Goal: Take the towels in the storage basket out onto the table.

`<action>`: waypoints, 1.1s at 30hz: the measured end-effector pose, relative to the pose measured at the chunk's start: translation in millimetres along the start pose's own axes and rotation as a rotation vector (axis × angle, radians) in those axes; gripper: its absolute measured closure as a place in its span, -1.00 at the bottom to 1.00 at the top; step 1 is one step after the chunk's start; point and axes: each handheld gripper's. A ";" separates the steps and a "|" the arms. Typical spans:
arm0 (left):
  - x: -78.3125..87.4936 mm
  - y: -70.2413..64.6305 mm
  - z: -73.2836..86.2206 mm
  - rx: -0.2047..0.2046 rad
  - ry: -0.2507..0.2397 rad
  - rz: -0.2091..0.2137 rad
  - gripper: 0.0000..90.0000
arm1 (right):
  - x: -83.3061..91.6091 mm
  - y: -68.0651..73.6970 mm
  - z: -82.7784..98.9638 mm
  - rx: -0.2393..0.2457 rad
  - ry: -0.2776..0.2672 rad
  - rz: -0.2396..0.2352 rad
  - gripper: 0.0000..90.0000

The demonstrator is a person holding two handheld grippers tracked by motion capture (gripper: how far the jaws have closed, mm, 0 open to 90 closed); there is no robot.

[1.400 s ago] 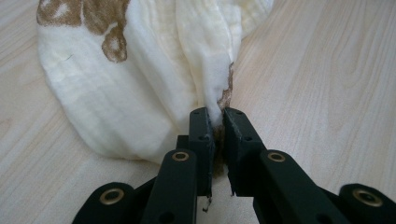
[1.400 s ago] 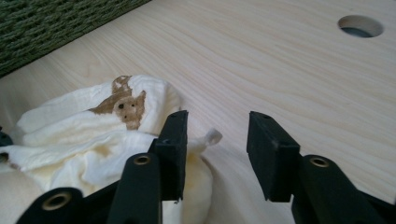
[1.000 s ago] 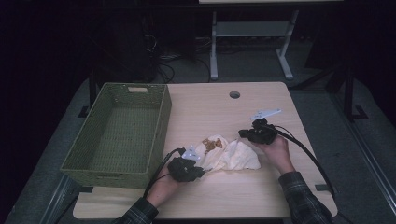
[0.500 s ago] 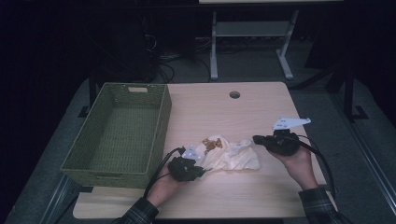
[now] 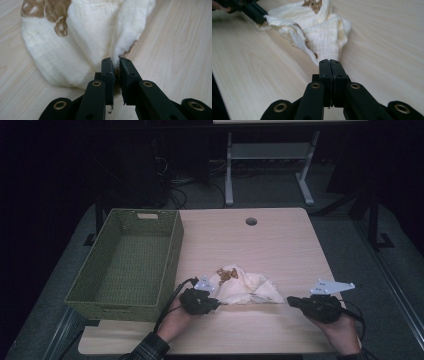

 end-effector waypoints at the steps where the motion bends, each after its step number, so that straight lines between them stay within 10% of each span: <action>1: 1.2 -2.0 0.0 -0.004 0.003 0.003 0.80 | 1.8 2.0 3.4 -0.002 0.003 0.000 0.97; 11: 5.9 -10.5 2.5 0.007 -0.027 0.019 0.48 | 10.9 18.5 40.6 -0.038 0.058 -0.003 0.75; 18: 13.6 -4.1 -7.6 0.027 -0.086 0.004 0.14 | 9.6 11.9 26.0 -0.034 0.024 0.020 0.32; 33: 2.3 23.0 -54.4 0.060 -0.149 -0.060 0.05 | -29.2 -23.6 -34.3 0.019 -0.008 0.020 0.39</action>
Point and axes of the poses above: each handheld gripper's, and its own axes: x roughly backward along the jaws, z roughly out of its underside, y roughly to its left, and after that the axes turned 10 degrees about x, right-handed
